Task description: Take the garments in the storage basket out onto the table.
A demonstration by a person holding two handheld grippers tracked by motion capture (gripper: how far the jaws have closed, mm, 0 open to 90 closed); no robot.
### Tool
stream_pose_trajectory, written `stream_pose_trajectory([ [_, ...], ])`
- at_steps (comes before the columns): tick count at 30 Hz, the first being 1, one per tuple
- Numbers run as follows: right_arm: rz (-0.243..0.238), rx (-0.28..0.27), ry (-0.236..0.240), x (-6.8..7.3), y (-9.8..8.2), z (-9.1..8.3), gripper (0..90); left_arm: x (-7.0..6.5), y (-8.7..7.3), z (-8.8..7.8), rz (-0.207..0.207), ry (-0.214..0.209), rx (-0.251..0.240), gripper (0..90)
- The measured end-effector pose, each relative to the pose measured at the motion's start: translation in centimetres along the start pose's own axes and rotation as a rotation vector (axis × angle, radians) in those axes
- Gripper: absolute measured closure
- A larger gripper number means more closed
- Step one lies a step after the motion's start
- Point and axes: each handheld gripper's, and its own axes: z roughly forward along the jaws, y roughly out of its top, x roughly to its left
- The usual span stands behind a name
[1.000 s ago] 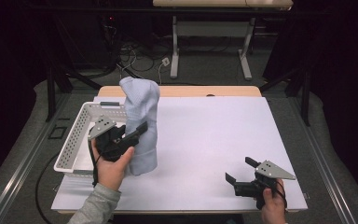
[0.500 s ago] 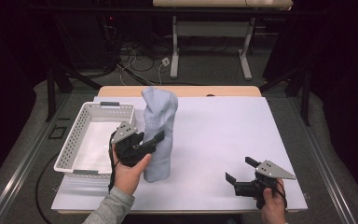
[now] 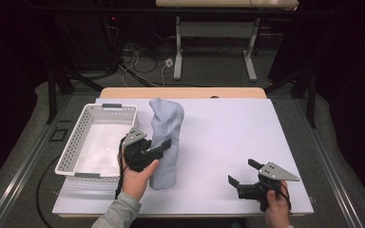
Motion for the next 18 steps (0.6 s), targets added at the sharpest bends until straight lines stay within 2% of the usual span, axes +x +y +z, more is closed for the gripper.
stream_pose_trajectory([
  [6, 0.007, -0.005, -0.001, 0.0, 0.0, 0.0, 1.2, 0.2, -0.4, 1.1, -0.018, -0.001, 0.017, 62.1],
  [12, 0.006, 0.004, -0.001, 0.0, 0.0, 0.0, 1.2, 0.3, -0.4, 2.9, -0.017, -0.001, 0.060, 62.1],
  [15, 0.001, -0.001, 0.001, 0.0, 0.0, 0.0, 1.2, 0.5, -0.6, 4.1, -0.037, -0.002, 0.081, 62.0],
  [18, 0.003, -0.004, 0.000, 0.0, -0.1, 0.0, 1.2, 0.7, -0.9, 5.1, -0.075, -0.010, 0.103, 61.9],
])
